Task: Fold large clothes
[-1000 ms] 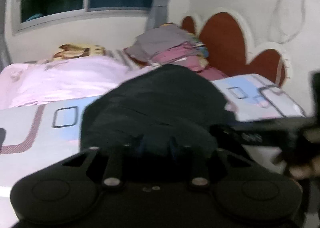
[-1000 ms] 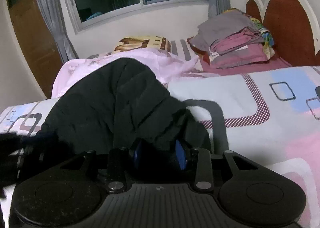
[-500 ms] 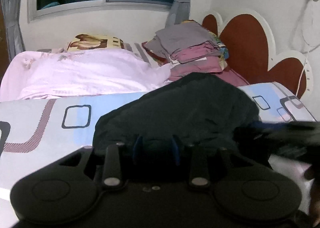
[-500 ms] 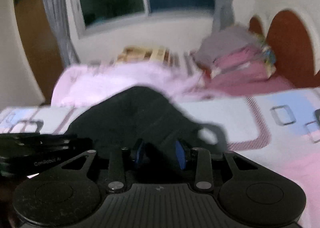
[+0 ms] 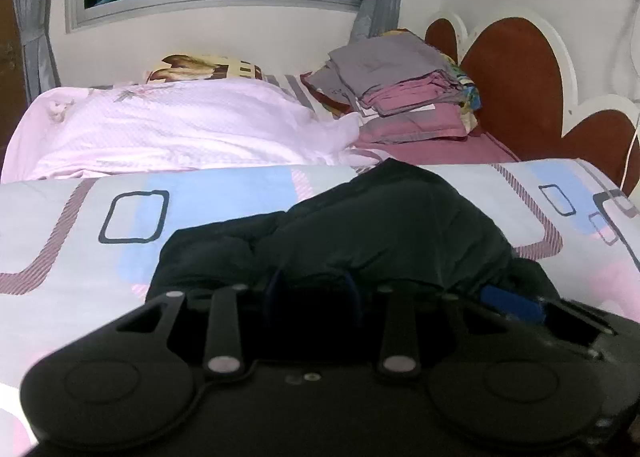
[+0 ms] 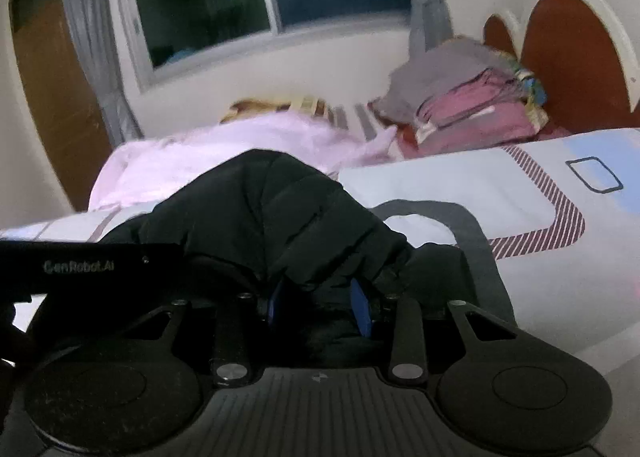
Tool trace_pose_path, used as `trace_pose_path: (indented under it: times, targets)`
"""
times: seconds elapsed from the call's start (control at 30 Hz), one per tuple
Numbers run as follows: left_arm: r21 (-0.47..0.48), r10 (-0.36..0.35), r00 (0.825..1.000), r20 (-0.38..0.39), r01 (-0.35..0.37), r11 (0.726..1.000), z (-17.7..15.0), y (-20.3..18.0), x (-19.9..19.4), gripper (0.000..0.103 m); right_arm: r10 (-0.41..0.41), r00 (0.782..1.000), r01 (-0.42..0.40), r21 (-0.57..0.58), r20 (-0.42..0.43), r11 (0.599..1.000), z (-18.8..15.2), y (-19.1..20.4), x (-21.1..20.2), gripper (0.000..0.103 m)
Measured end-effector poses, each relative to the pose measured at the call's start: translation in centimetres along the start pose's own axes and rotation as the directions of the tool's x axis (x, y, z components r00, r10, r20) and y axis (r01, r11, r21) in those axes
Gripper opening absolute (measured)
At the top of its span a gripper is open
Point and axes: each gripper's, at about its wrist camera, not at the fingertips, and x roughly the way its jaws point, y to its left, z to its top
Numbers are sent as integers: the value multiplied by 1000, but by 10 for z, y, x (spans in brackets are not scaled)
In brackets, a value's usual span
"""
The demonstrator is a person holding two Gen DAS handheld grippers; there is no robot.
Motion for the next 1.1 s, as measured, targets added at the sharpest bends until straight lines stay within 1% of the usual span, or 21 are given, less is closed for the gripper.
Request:
trace_pose_path:
  times: [0.1,0.2,0.27,0.3,0.37,0.43,0.5,0.53,0.6,0.67,0.77,0.8,0.83,0.87,0.93,1.0,1.1]
  targets:
    - [36,8,1000,-14,-7,999,2,-4,-3,35,-9,1000,8,-46,-25,999,4,6,-2,35]
    - [116,10,999,-42,-5,993,9,-10,-8,35,-4,995,-7,-110,-100,994,17,9,-4,35]
    - [156,1,999,-49,7,988,14,-11,-20,36,-8,988,-12,-128,-151,992,26,9,-8,35]
    - [162,-3,999,-46,10,987,16,-11,-28,36,-14,986,-7,-122,-169,993,32,7,-14,35]
    - [171,-14,999,-33,19,985,16,-11,-46,36,-9,985,-6,-90,-174,996,40,5,-31,36]
    - [176,-34,999,-16,36,984,14,-7,-68,36,-1,986,-14,-90,-168,996,44,8,-52,36]
    - [134,-94,995,-16,95,986,6,4,-94,37,16,986,-31,-88,-166,996,43,13,-75,36]
    - [112,-111,994,-21,112,987,1,9,-104,38,29,985,-44,-86,-169,995,40,16,-85,36]
    - [95,-163,986,-42,167,981,-17,14,-121,39,37,985,-54,-93,-170,994,31,24,-101,36]
    - [87,-158,986,-58,163,983,-35,13,-127,38,10,985,-28,-100,-172,995,20,30,-107,36]
    - [86,-127,992,-8,127,988,-58,7,-128,40,-6,985,-5,-59,-171,998,0,26,-101,36]
    - [89,-115,993,9,114,989,-64,4,-125,40,-9,987,1,-52,-158,999,-9,23,-97,37]
    - [97,-105,994,24,102,990,-70,0,-121,40,-22,989,16,-41,-149,999,-16,21,-94,45]
    - [111,-91,995,30,88,990,-74,-5,-117,40,-26,990,23,-24,-140,999,-23,18,-91,46]
    - [132,-68,997,34,63,989,-79,-12,-110,40,-15,993,17,11,-118,1000,-34,11,-86,46]
    - [118,-76,997,31,72,990,-78,-12,-101,40,-13,996,15,24,-93,1000,-41,9,-81,46]
    - [126,-83,997,-4,83,989,-74,-6,-98,40,-24,994,24,5,-110,1000,-37,11,-80,47]
